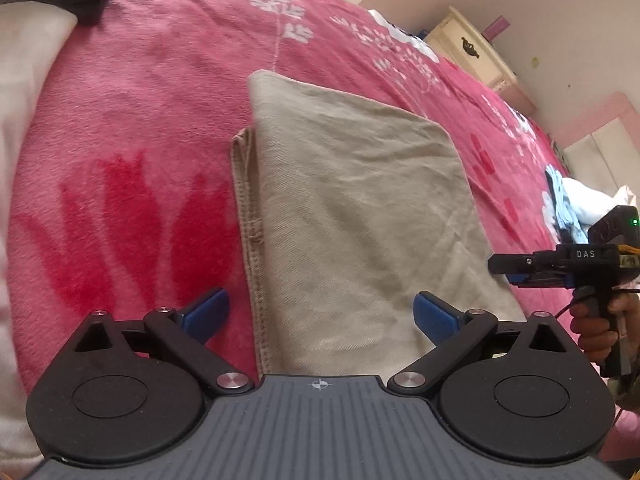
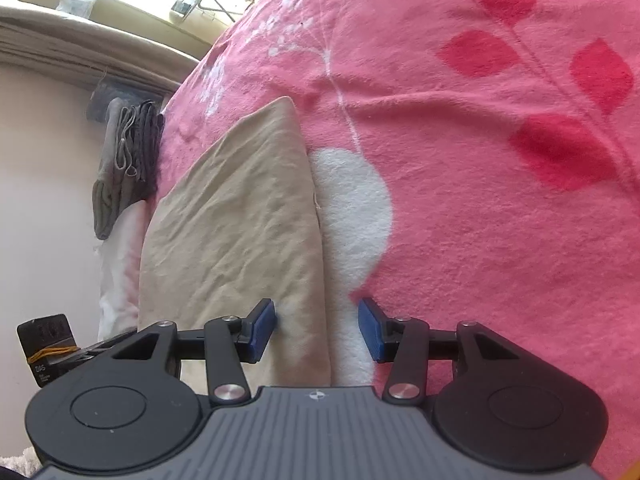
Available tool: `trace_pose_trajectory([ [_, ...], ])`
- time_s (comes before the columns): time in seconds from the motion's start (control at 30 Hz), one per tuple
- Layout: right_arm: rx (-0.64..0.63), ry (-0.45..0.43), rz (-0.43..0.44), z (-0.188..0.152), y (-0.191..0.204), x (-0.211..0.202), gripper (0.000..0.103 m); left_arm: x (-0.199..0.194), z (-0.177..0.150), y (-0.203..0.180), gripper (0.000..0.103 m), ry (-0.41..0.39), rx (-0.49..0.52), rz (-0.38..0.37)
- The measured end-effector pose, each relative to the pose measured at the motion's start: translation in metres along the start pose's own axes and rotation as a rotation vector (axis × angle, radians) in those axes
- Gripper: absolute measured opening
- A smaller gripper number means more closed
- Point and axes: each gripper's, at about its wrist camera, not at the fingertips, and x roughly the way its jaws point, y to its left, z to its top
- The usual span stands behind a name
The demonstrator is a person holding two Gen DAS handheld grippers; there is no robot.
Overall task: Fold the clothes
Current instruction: 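Grasp the folded khaki pants edge with both grippers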
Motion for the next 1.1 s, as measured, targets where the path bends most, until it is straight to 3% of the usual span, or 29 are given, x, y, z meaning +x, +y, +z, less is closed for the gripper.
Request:
trace_pose_trajectory([
  [0.67,-0.034,0.034,0.182,0.030,0.003,0.046,0.050,0.029,0.033,0.008,0.103,-0.003,-0.045,-0.116],
  [0.87,-0.027,0.061,0.259,0.040,-0.004,0.063,0.049,0.035,0.041,0.018,0.103,0.003,-0.069,-0.185],
  [1.1,-0.060,0.076,0.289,0.046,0.002,0.071,0.050,0.035,0.040,0.025,0.103,0.031,-0.104,-0.240],
])
